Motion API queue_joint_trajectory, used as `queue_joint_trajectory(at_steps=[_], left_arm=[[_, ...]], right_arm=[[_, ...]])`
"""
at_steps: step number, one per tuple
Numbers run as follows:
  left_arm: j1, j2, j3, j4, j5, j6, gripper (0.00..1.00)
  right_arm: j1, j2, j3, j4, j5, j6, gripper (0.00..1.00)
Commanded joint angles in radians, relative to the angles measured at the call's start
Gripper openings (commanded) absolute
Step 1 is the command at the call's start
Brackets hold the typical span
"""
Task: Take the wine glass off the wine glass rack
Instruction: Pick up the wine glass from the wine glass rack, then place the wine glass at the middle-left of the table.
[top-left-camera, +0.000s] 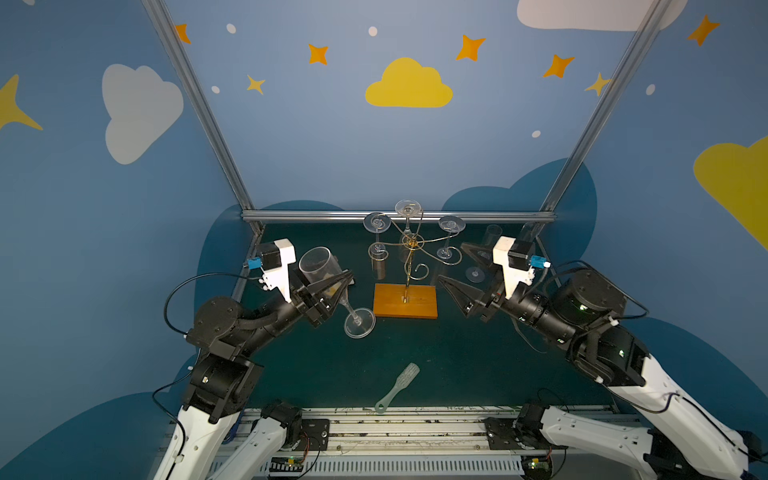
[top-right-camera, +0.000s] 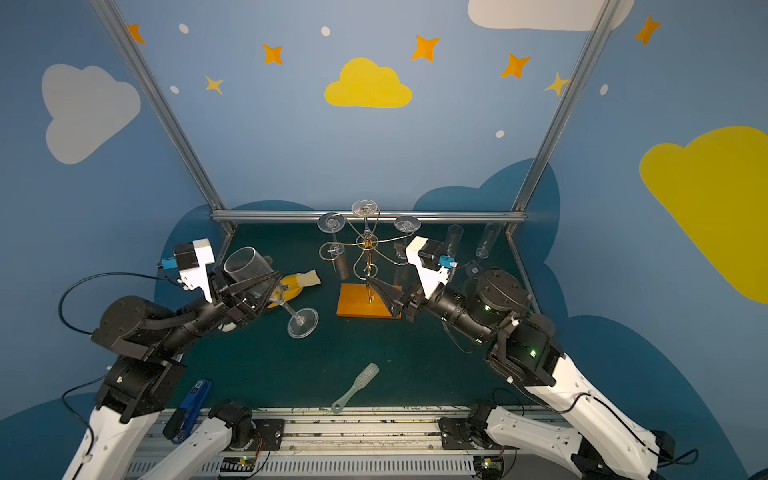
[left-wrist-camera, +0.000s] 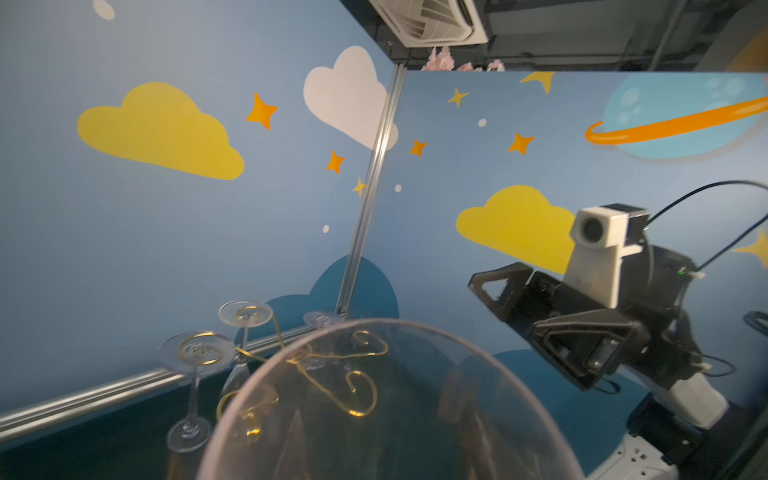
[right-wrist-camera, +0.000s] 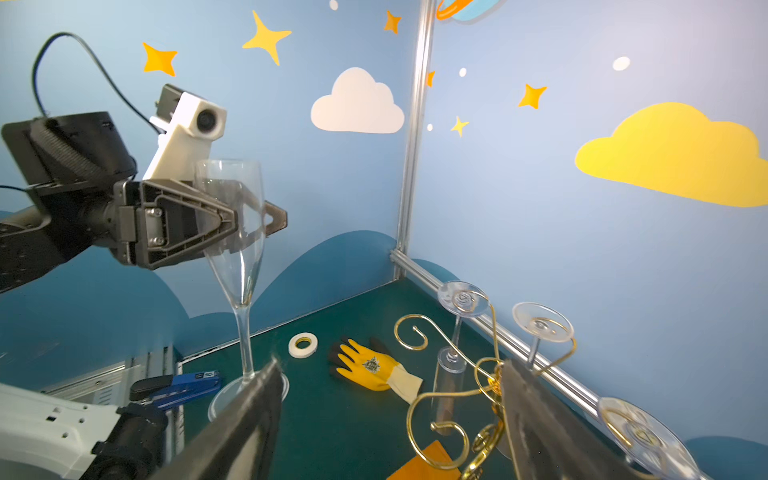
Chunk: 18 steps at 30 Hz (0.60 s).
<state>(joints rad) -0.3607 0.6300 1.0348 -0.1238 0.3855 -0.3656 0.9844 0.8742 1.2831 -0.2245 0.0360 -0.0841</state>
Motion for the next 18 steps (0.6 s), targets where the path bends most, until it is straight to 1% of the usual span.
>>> queue_joint_trajectory(at_steps=[1, 3, 4, 6, 9, 14, 16, 18], left_arm=[[0.000, -0.061, -0.082, -0.055, -0.188, 0.084, 0.40], [0.000, -0.109, -0.162, -0.020, -0.269, 0.085, 0.40], [-0.001, -0.131, -0.203, 0.000, -0.327, 0.075, 0.42], [0.000, -0.170, -0.280, 0.043, -0.438, 0.054, 0.41], [0.001, -0.207, -0.390, 0.124, -0.549, 0.067, 0.40], [-0.001, -0.183, -0.512, 0.245, -0.609, 0.139, 0.40], [0.003, -0.148, -0.571, 0.326, -0.641, 0.177, 0.40], [0.009, -0.106, -0.627, 0.429, -0.665, 0.187, 0.40]], right_arm=[[0.000, -0.047, -0.035, -0.031, 0.090, 0.007, 0.81], [0.000, -0.072, -0.051, -0.044, 0.103, 0.018, 0.81], [0.000, -0.087, -0.057, -0.050, 0.112, 0.025, 0.81], [0.000, -0.106, -0.069, -0.060, 0.125, 0.039, 0.81], [0.001, -0.122, -0.074, -0.087, 0.139, 0.051, 0.81], [0.000, -0.127, -0.069, -0.120, 0.152, 0.061, 0.81], [0.000, -0.126, -0.067, -0.125, 0.156, 0.062, 0.81], [0.002, -0.121, -0.064, -0.131, 0.160, 0.061, 0.81]])
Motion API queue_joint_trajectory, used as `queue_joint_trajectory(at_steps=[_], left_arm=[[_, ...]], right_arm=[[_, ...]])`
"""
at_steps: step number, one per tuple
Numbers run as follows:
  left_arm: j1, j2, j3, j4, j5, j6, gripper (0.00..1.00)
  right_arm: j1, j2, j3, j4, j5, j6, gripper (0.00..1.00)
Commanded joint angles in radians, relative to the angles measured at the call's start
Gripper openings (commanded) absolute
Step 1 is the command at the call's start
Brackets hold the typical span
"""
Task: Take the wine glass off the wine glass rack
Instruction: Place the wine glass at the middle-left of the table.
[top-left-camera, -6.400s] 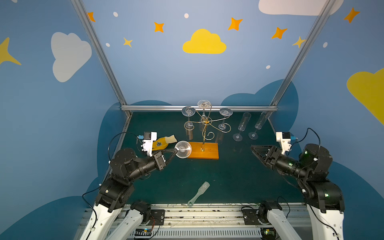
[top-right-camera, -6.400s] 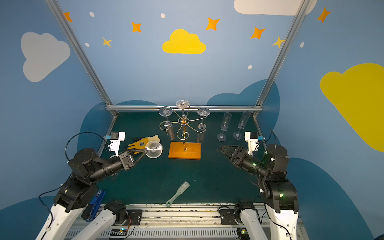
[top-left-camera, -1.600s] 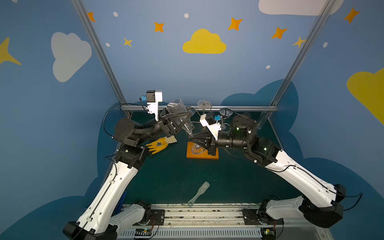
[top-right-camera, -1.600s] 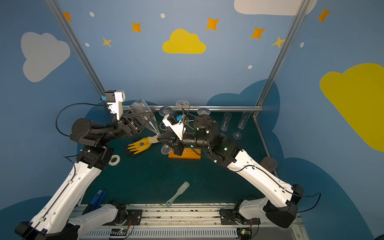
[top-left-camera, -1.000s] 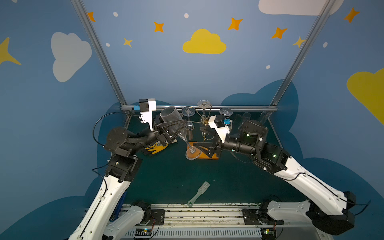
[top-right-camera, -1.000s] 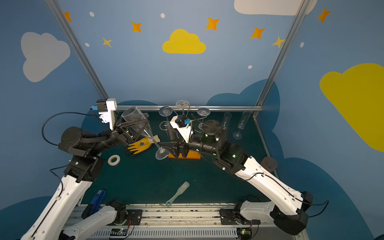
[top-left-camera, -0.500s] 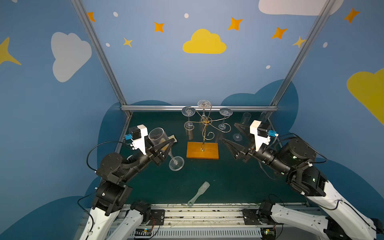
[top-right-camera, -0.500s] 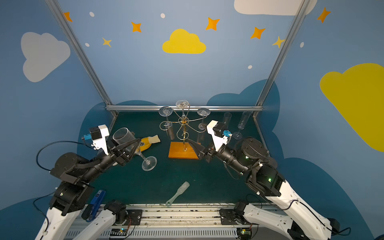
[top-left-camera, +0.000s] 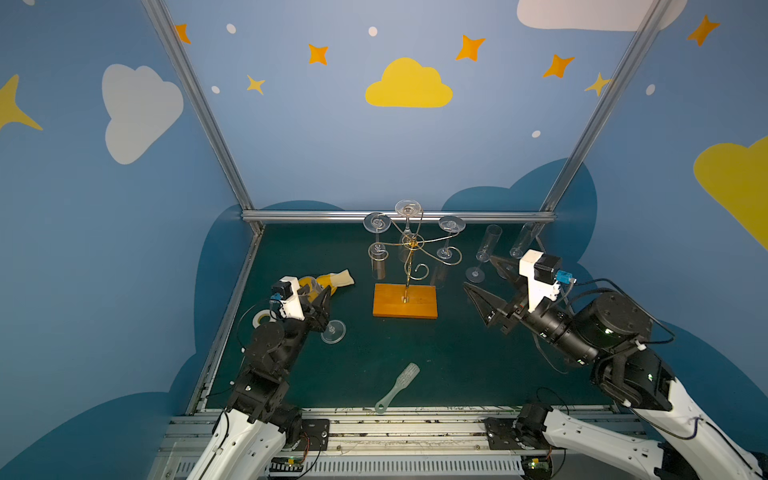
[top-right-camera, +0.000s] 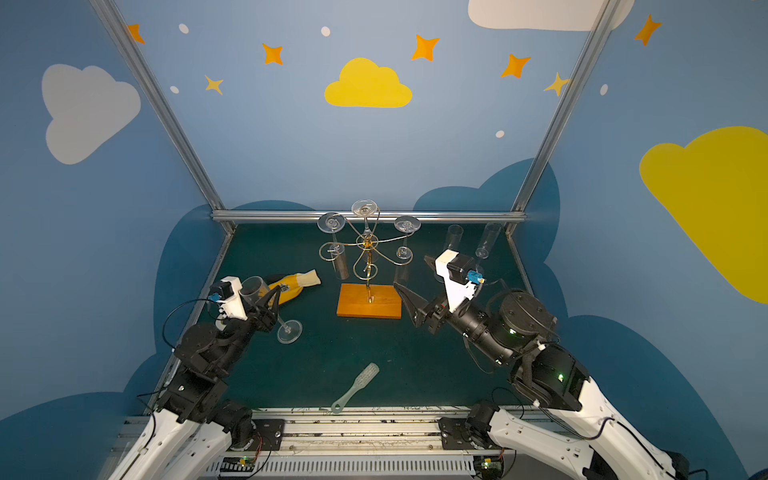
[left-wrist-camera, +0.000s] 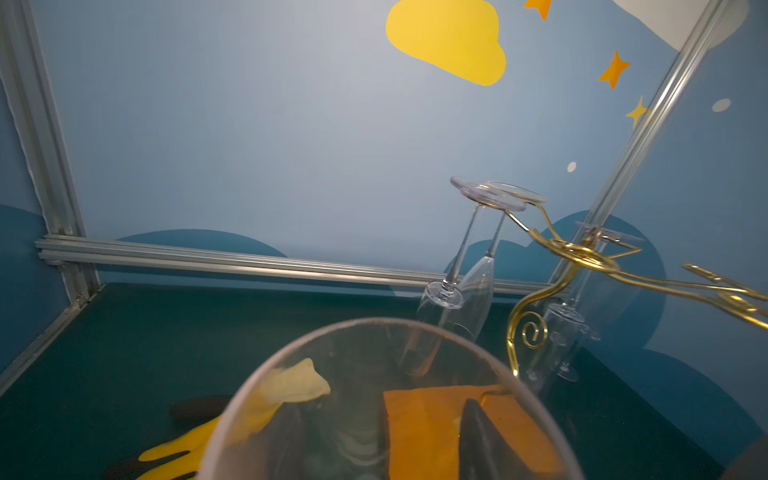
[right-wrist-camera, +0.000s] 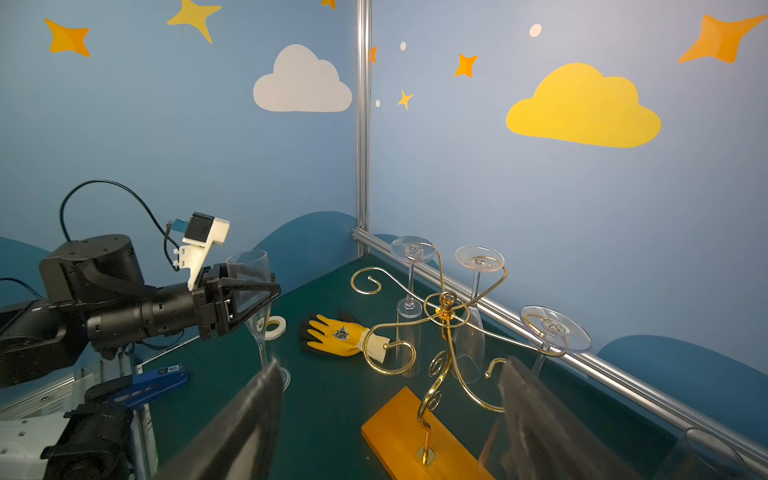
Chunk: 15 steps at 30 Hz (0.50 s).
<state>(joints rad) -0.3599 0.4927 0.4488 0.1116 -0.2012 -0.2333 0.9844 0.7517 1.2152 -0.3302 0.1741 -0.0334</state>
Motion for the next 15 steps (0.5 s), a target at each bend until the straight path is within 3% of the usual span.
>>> queue_joint_trajectory(at_steps=[1, 8, 15], left_arm=[[0.013, 0.059, -0.064, 0.252, -0.082, 0.059, 0.40], [0.043, 0.323, -0.042, 0.395, -0.043, 0.108, 0.40], [0.062, 0.496, -0.011, 0.533, -0.042, 0.147, 0.40]], right_arm=[[0.002, 0.005, 0.005, -0.027, 0.023, 0.010, 0.81], [0.000, 0.037, 0.017, -0.046, 0.027, 0.004, 0.81], [0.001, 0.054, 0.023, -0.039, 0.034, -0.015, 0.81]])
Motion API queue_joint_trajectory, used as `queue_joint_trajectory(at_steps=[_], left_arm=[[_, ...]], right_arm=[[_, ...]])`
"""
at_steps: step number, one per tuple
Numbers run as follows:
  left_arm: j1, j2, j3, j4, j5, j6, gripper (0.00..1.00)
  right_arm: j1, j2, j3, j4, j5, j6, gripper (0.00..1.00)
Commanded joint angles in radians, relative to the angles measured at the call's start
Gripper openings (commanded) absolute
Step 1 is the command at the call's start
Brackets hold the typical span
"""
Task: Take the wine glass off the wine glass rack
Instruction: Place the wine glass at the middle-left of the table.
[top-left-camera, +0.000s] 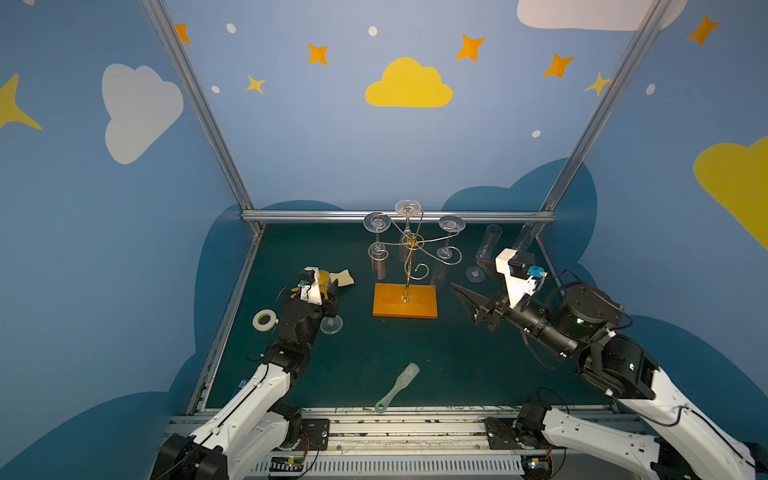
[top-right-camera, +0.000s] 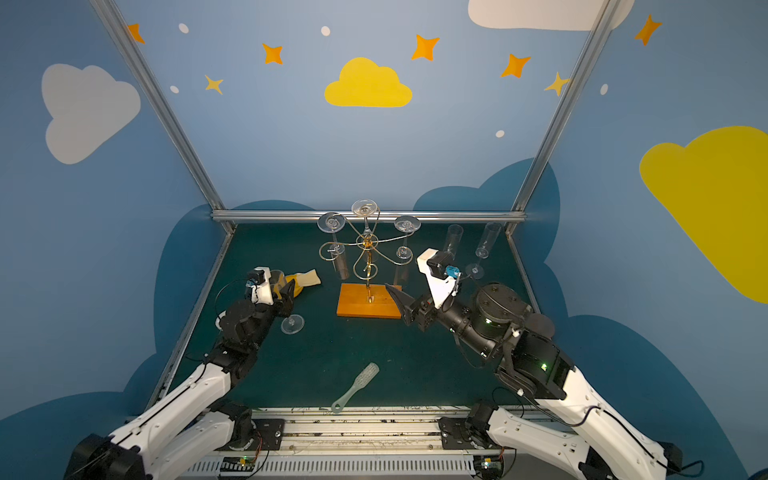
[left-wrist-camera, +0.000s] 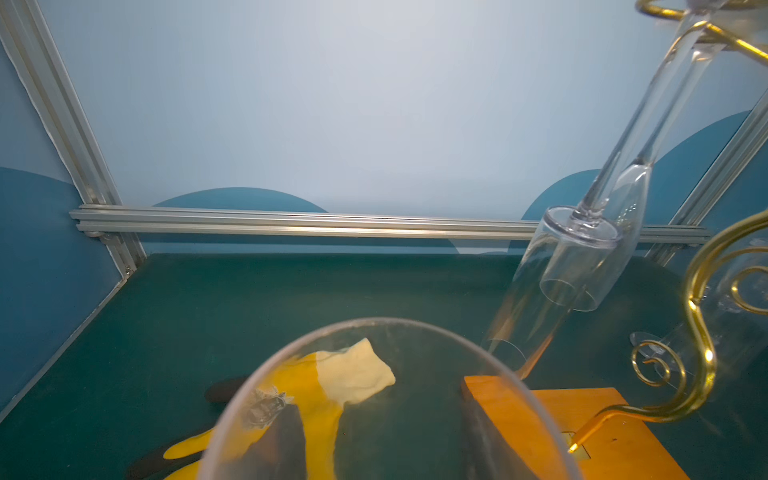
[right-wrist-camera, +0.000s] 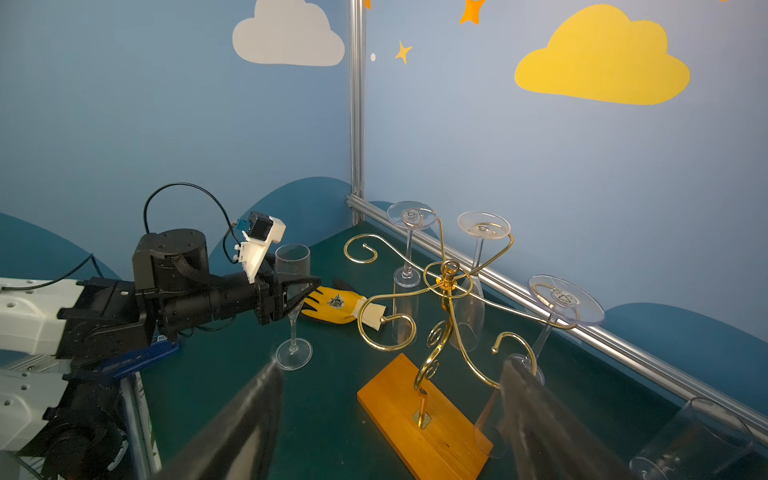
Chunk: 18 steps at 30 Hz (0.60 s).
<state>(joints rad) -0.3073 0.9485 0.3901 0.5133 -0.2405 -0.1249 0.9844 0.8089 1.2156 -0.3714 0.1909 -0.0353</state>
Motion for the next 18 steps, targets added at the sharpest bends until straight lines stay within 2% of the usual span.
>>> queue_joint_trajectory(at_steps=[1, 12, 18], left_arm=[[0.008, 0.063, 0.054, 0.146, 0.000, 0.040, 0.40], [0.011, 0.338, 0.118, 0.366, 0.015, 0.050, 0.41], [0.011, 0.441, 0.165, 0.409, 0.033, 0.041, 0.41]], right_arm=[[0.001, -0.002, 0.022, 0.003, 0.019, -0.015, 0.81], [0.001, -0.009, 0.015, -0.007, 0.034, -0.016, 0.81], [-0.001, -0.015, 0.016, -0.013, 0.053, -0.020, 0.81]])
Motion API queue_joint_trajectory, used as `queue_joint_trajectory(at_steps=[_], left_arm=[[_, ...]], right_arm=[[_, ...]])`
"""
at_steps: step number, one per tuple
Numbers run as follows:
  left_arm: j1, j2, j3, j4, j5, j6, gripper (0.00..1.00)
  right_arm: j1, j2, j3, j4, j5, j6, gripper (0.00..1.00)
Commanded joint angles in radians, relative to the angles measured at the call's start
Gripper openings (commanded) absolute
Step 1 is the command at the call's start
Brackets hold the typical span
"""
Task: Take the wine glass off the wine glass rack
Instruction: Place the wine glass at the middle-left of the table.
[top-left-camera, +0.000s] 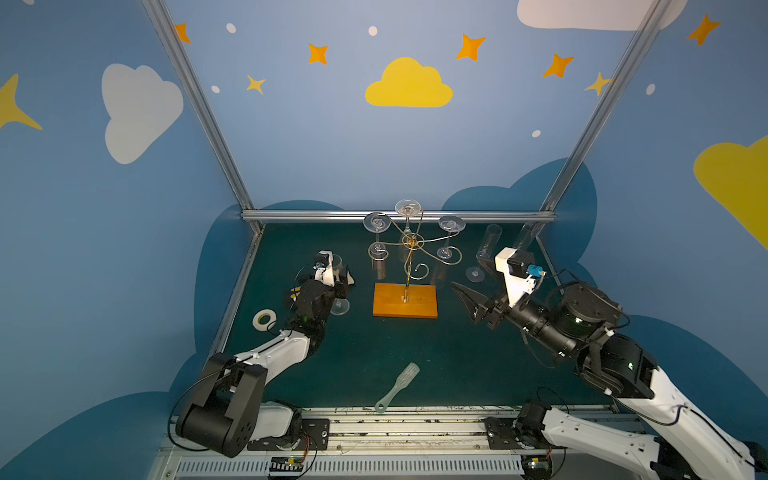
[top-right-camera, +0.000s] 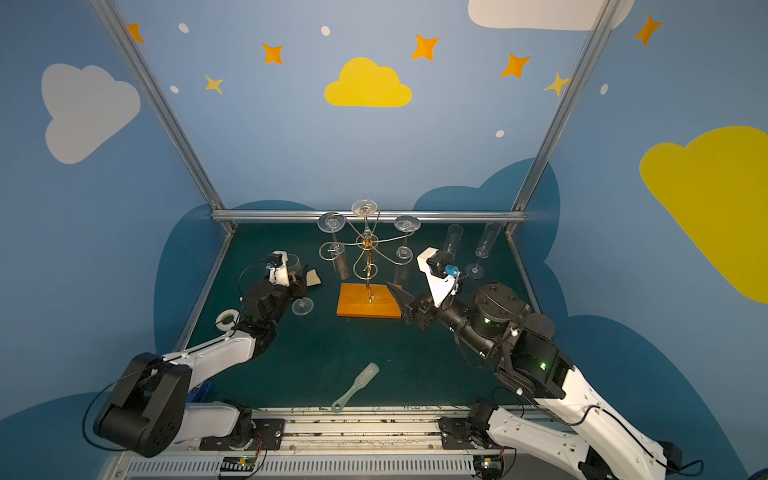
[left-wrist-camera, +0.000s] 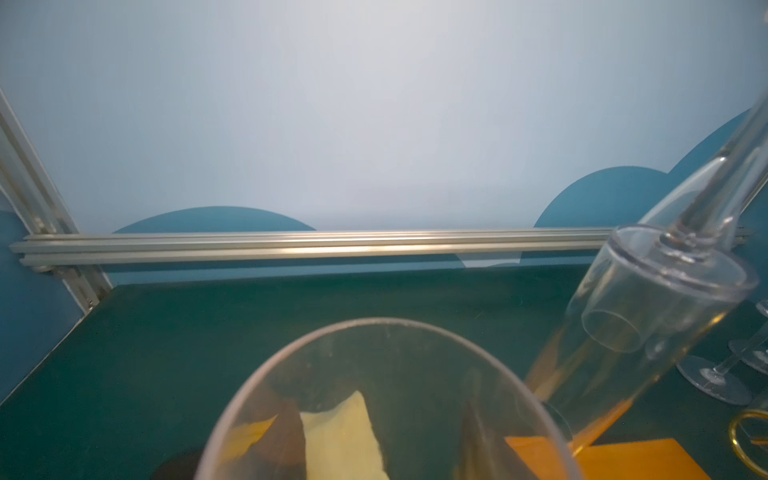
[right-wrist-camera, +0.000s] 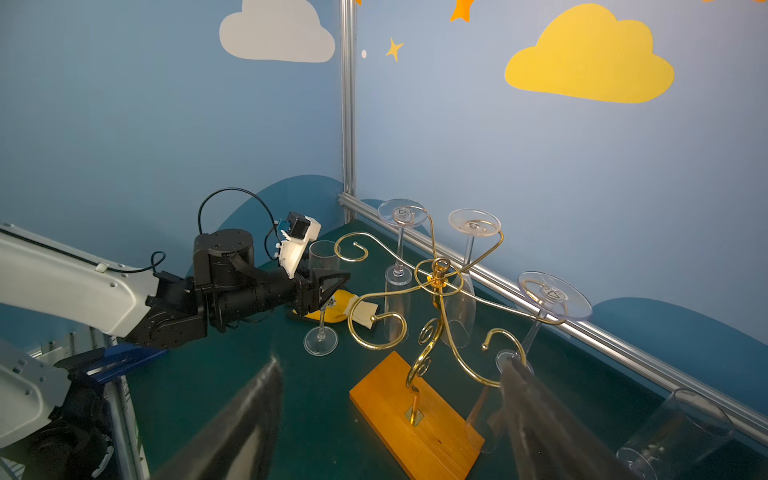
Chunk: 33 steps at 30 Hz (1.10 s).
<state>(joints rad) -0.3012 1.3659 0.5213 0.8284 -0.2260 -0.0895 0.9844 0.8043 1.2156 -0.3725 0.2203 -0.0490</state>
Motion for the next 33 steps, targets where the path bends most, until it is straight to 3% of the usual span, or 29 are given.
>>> queue_joint_trajectory(at_steps=[1, 25, 33], left_arm=[[0.005, 0.039, 0.037, 0.106, 0.020, 0.006, 0.41], [-0.003, 0.205, 0.040, 0.173, 0.039, 0.004, 0.46], [-0.009, 0.209, 0.020, 0.192, 0.042, 0.004, 0.70]], right_arm=[[-0.001, -0.010, 0.016, -0.013, 0.026, -0.006, 0.81], [-0.001, -0.049, -0.001, -0.028, 0.063, -0.002, 0.82], [-0.001, -0.051, 0.001, -0.029, 0.065, 0.000, 0.82]])
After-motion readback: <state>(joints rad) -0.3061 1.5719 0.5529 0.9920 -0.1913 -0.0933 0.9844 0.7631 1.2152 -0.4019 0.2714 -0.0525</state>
